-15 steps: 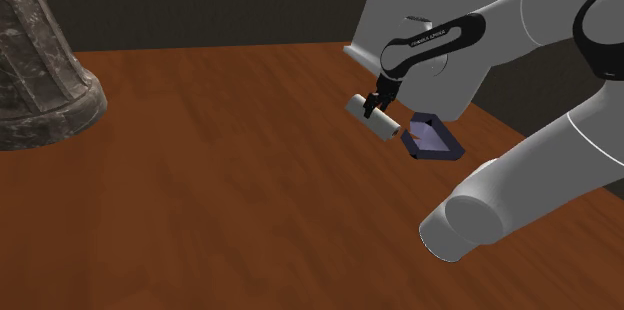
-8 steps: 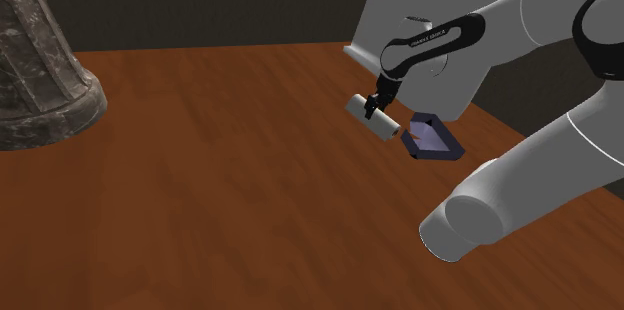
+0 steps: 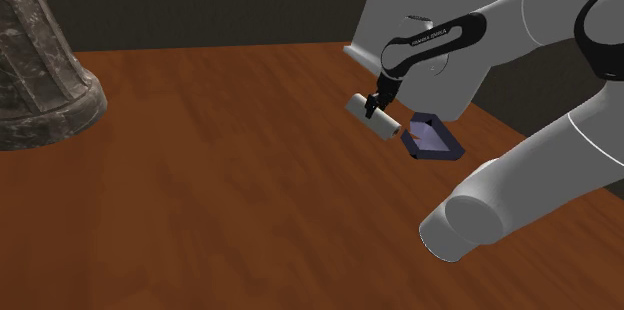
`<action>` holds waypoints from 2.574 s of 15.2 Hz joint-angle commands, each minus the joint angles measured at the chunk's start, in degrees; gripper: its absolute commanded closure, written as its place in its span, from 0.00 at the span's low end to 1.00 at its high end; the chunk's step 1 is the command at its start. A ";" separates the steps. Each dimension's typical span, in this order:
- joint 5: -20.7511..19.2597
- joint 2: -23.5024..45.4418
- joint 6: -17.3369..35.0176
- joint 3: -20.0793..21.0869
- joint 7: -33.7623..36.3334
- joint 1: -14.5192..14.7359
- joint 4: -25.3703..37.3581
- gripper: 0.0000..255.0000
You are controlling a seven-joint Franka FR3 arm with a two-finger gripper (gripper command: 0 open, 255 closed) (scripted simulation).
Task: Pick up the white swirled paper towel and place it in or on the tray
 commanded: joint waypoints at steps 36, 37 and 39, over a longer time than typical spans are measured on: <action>-11.75 -25.35 -24.59 -7.26 -12.84 -11.27 1.84 1.00; -12.50 -26.13 -25.08 -8.10 -14.10 -12.08 1.79 1.00; -12.80 -25.78 -23.45 -8.57 -14.03 -12.16 0.52 1.00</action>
